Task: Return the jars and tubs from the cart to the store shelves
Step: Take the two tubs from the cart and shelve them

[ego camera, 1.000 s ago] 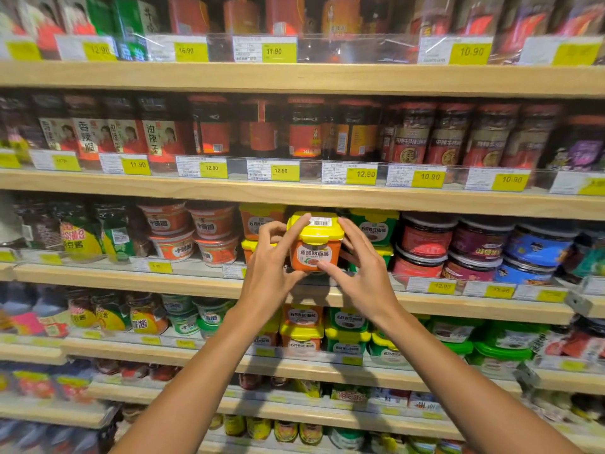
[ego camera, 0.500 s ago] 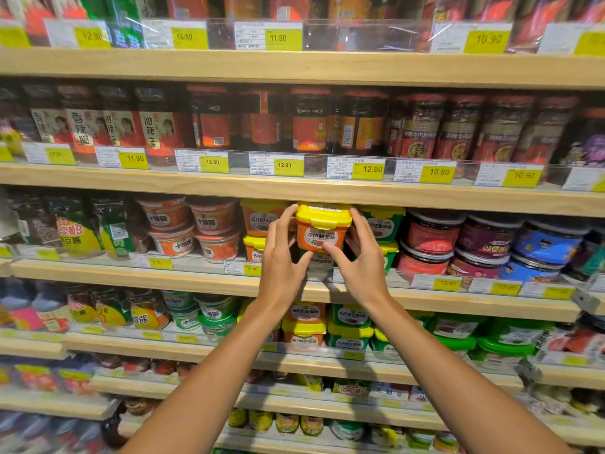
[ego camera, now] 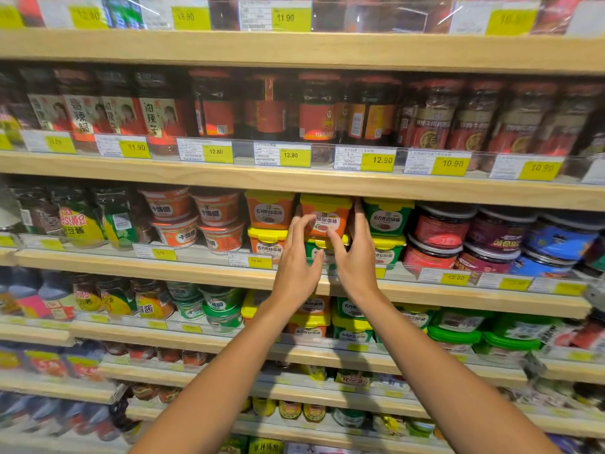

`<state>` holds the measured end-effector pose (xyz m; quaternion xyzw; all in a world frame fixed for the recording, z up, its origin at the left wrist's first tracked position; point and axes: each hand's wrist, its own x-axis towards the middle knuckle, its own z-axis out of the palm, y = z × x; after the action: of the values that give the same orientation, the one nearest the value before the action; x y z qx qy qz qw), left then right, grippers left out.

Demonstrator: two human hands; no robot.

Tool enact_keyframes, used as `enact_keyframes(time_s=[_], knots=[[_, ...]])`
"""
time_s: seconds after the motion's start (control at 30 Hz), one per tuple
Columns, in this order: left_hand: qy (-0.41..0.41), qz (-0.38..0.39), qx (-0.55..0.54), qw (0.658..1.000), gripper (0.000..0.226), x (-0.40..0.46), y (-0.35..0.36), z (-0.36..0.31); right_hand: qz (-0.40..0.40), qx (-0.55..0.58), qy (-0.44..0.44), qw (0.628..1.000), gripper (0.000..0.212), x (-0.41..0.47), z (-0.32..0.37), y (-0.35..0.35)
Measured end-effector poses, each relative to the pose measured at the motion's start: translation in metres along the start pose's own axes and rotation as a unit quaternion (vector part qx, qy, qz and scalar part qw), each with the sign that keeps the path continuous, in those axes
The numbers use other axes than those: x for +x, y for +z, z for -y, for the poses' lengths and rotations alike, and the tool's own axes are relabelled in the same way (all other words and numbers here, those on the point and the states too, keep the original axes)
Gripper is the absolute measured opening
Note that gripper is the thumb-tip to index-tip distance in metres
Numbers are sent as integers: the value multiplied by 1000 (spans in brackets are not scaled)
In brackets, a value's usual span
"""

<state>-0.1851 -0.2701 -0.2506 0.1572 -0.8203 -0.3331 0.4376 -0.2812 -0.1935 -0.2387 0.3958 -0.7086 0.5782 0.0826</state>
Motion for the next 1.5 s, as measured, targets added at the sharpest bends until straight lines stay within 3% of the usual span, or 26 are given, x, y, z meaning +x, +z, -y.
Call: enact_keyframes(time_s=[0.07,0.2,0.4,0.7,1.07,1.5], knots=[[5,-7,14,1000,59,-8,-5,0,3,1,30,1000,68,-11,-2,-3],[54,-28,30,998,41,-28,-17,4,5,-22,-60,998,66,-44,-7,-16],[61,54,129,988,30,-31,-28,15,82,-121,-144,979,54,-66,-27,-19],[48,97,129,986,33,-26,-33,11,129,-164,-141,968,58,-52,-12,-18],[60,125,117,983,35,-16,-34,9,128,-168,-98,972,66,-37,-9,-26],[87,142,113,980,38,-13,-72,-10,148,-173,-122,966,53,-38,25,-59]])
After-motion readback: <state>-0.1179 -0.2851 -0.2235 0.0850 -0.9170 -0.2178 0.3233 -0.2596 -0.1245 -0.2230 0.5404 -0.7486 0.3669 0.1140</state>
